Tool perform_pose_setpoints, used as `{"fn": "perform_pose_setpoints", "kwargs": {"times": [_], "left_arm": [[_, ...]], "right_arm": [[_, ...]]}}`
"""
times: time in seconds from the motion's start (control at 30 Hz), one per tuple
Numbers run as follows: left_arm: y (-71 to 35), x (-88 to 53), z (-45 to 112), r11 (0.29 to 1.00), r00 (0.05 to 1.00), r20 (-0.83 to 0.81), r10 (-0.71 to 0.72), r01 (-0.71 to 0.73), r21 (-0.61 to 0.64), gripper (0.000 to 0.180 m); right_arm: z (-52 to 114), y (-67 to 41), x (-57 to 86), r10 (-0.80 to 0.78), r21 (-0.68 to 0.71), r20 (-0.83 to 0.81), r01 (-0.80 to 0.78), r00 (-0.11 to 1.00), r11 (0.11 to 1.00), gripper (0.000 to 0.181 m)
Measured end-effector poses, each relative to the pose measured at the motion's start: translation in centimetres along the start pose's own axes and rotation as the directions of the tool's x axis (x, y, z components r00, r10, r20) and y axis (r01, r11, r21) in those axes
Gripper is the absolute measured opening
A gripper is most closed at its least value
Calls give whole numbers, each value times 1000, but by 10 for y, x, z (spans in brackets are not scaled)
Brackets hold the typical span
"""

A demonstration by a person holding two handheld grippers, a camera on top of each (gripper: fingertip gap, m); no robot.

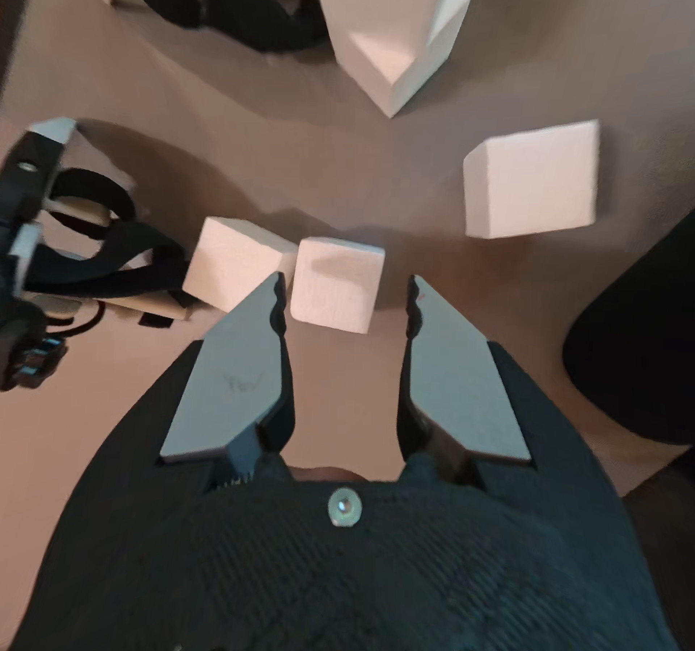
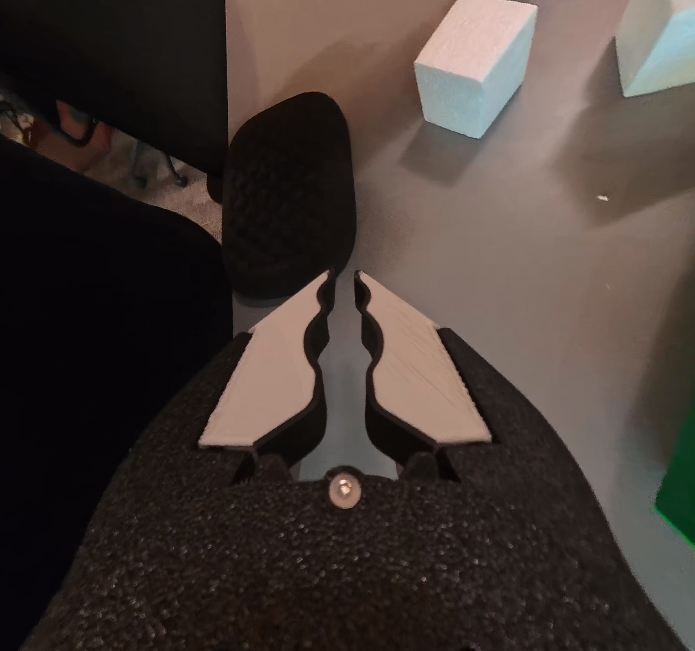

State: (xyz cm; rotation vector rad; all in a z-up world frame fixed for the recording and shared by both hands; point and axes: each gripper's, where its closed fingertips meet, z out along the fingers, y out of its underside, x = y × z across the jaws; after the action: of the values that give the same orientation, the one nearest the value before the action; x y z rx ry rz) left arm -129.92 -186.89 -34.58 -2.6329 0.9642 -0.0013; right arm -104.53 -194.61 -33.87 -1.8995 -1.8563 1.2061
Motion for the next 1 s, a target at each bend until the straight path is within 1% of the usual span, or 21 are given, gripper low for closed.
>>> {"fn": "perform_pose_setpoints", "kwargs": {"times": [0.03, 0.1, 0.13, 0.17, 0.3, 0.4, 0.5, 0.57, 0.67, 0.8, 0.9, 0.93, 1.0], "left_arm": [[7, -1, 8, 999, 1000, 5, 18, -18, -51, 62], [15, 0, 20, 993, 999, 13, 43, -41, -107, 64], [18, -3, 25, 990, 998, 48, 50, -43, -134, 60], [20, -7, 27, 987, 995, 83, 57, -43, -157, 53], [23, 5, 19, 982, 997, 57, 52, -40, -184, 52], [18, 17, -10, 989, 997, 51, 65, -58, -138, 52], [-2, 51, -58, 993, 994, -9, 111, -111, -40, 52], [-17, 93, -86, 983, 981, -70, 184, -181, 37, 52], [-19, 156, -102, 934, 926, -129, 355, -344, 99, 52], [-8, 208, -85, 885, 868, -178, 464, -448, 125, 52], [7, 222, -66, 854, 835, -179, 520, -514, 81, 52], [11, 223, -58, 852, 835, -171, 523, -520, 66, 52], [19, 230, -43, 870, 848, -202, 490, -491, 53, 52]], "right_arm": [[-4, 1, 2, 13, 10, -7, -12, 1000, 1000, 9], [-12, 3, 5, 36, 31, -19, -36, 999, 999, 9], [-15, 4, 6, 48, 41, -25, -47, 999, 998, 9], [-17, 5, 7, 58, 50, -30, -57, 998, 997, 9], [-23, 4, 9, 81, 62, -38, -79, 996, 995, 9], [-21, 1, 8, 72, 57, -40, -70, 997, 996, 9], [-17, -3, 3, 62, 45, -33, -60, 998, 997, 9], [-12, -6, -1, 48, 33, -31, -47, 998, 998, 9], [-7, -11, -6, 11, 13, -46, -11, 999, 1000, 9], [-3, -26, -13, -6, 22, -50, 7, 999, 1000, 9], [0, -37, -16, -15, 29, -59, 16, 998, 999, 10], [2, -40, -17, -19, 30, -62, 21, 998, 999, 11], [6, -45, -19, -31, 29, -72, 33, 997, 999, 11]]}}
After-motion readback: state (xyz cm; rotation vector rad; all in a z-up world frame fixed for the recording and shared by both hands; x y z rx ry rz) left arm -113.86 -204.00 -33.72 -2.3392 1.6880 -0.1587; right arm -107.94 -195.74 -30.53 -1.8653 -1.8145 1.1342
